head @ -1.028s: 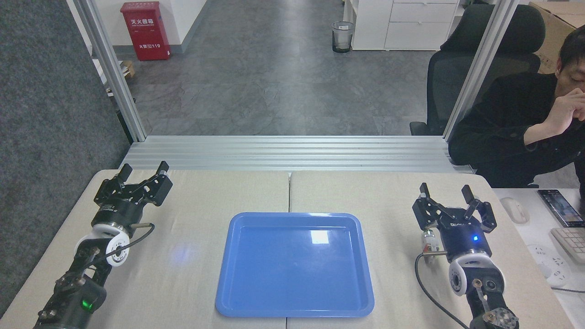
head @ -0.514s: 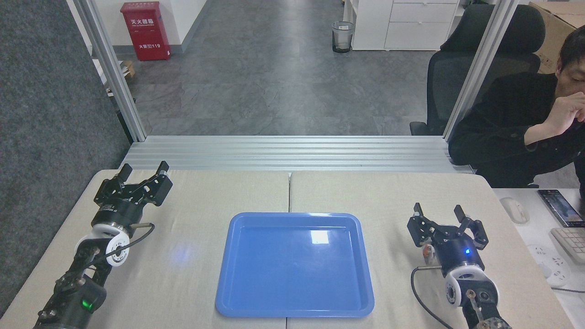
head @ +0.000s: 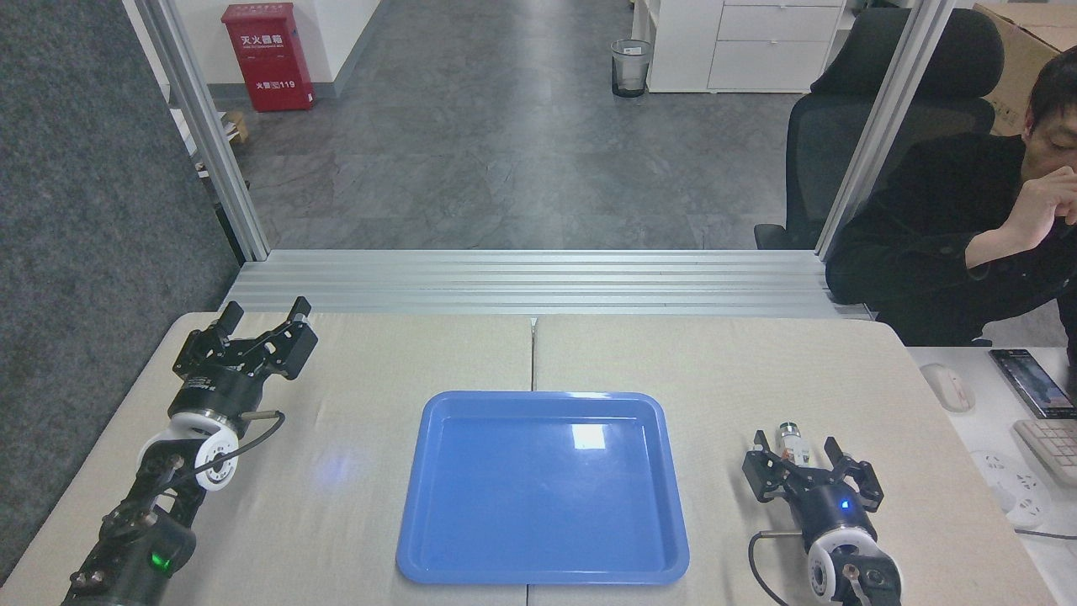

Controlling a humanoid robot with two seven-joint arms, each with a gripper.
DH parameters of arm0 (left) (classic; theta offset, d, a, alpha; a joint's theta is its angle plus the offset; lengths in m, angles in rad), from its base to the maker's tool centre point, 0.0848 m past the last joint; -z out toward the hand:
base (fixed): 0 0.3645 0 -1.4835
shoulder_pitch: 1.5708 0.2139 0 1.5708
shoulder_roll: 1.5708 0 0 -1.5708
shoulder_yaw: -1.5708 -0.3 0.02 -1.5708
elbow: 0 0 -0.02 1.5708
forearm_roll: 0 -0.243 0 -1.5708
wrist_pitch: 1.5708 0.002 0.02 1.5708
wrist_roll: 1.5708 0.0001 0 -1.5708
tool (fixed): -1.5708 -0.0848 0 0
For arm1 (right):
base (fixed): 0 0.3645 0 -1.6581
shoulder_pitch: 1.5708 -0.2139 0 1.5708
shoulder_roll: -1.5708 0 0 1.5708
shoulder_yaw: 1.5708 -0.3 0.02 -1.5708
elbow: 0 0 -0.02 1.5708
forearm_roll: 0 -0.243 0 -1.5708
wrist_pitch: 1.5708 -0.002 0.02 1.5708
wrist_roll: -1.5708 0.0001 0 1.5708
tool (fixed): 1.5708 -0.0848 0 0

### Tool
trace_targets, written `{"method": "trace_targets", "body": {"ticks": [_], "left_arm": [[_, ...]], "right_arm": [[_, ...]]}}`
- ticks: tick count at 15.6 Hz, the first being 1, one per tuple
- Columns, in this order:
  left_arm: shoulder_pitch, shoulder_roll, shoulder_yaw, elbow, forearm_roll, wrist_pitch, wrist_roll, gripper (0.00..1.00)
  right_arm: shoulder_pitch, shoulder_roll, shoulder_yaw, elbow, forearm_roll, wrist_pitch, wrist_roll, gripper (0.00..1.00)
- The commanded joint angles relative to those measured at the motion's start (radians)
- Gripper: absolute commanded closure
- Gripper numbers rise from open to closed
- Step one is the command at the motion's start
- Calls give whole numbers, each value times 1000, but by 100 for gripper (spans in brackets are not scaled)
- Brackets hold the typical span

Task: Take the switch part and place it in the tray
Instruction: 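Close the right gripper on the small silver switch part and lift it, then carry the switch part with the right gripper over the blue tray and lower it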

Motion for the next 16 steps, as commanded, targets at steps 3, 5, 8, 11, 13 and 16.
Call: {"method": "trace_targets", "body": {"ticks": [3, 5, 8, 11, 13, 16], "left_arm": [[0, 0, 0, 0, 0, 1, -1, 0], [0, 0, 0, -1, 0, 1, -1, 0], [0, 0, 0, 0, 0, -1, -1, 0], [0, 0, 0, 0, 0, 1, -1, 0], [0, 0, 0, 0, 0, 1, -1, 0], [0, 0, 0, -1, 0, 1, -1, 0]], "right_arm": [[7, 20, 23, 165, -10, 7, -4, 100], [6, 24, 6, 141, -18, 24, -20, 100], [-1, 26, 6, -97, -191, 74, -34, 100], [27, 81, 155, -477, -256, 20, 34, 100], [30, 164, 291, -522, -219, -108, 57, 100], [36, 199, 429, -449, 24, -258, 149, 100]]}}
